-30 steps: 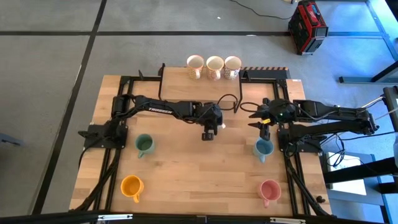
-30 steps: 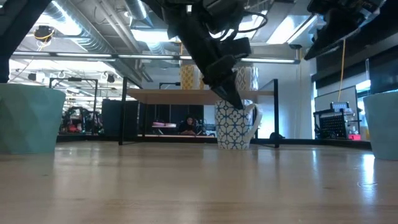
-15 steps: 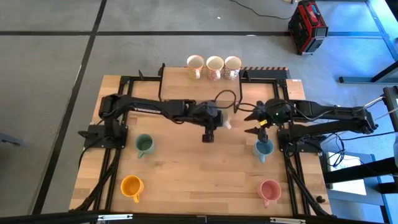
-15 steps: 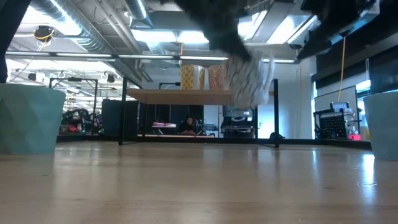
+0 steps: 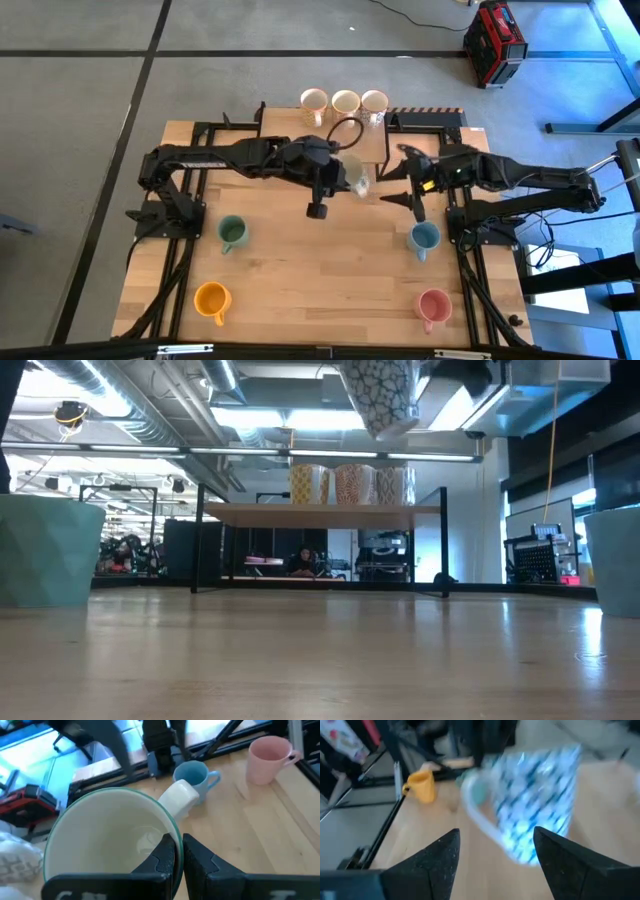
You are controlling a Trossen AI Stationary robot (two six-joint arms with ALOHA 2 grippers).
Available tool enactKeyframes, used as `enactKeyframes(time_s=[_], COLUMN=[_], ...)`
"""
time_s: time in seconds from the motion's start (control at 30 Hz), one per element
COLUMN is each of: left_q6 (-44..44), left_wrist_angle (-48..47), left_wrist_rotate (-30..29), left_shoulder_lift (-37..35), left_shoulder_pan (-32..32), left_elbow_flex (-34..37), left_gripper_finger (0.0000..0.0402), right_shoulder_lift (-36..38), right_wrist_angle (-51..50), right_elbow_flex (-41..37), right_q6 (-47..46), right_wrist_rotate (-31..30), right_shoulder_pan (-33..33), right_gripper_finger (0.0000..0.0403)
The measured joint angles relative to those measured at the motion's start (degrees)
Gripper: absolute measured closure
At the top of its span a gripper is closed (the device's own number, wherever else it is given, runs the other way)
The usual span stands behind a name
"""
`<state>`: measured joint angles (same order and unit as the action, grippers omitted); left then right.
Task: Place coffee mugs
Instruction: Put the blue patterned mug on the shelf
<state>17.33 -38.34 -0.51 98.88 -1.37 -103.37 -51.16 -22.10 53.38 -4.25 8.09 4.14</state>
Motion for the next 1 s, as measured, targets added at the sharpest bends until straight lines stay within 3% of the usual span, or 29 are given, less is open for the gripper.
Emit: enactKeyframes(time_s=[0.17,0.47,0.77,1.0], left_q6=[0.4,2.8,3.1,4.0], left_wrist_angle=[-3.2,-2.8,-3.9,-3.2], left_wrist_rotate=[1.6,1.7,3.4,3.7], left_shoulder_lift=[-0.6,-0.6,-0.6,-0.6], left_shoulder_pan=[0.1,-0.6,-1.3,-1.6], left_elbow_flex=[0.0,0.0,0.2,0.2], left_gripper_finger=[0.0388,0.0388,0.0388,0.0388], right_shoulder_lift=[-1.0,-10.6,-15.4,-15.5], right_wrist_angle=[-1.6,-0.1,6.2,7.4], right_elbow_flex=[3.3,3.2,3.2,3.2], right_q6=[-1.4,-1.4,-0.5,2.8], right_wrist_rotate=[-3.8,8.0,11.7,12.0], right_shoulder_pan=[0.0,0.0,0.0,0.1], right_gripper_finger=[0.0151,0.0131,0.0190,0.0274])
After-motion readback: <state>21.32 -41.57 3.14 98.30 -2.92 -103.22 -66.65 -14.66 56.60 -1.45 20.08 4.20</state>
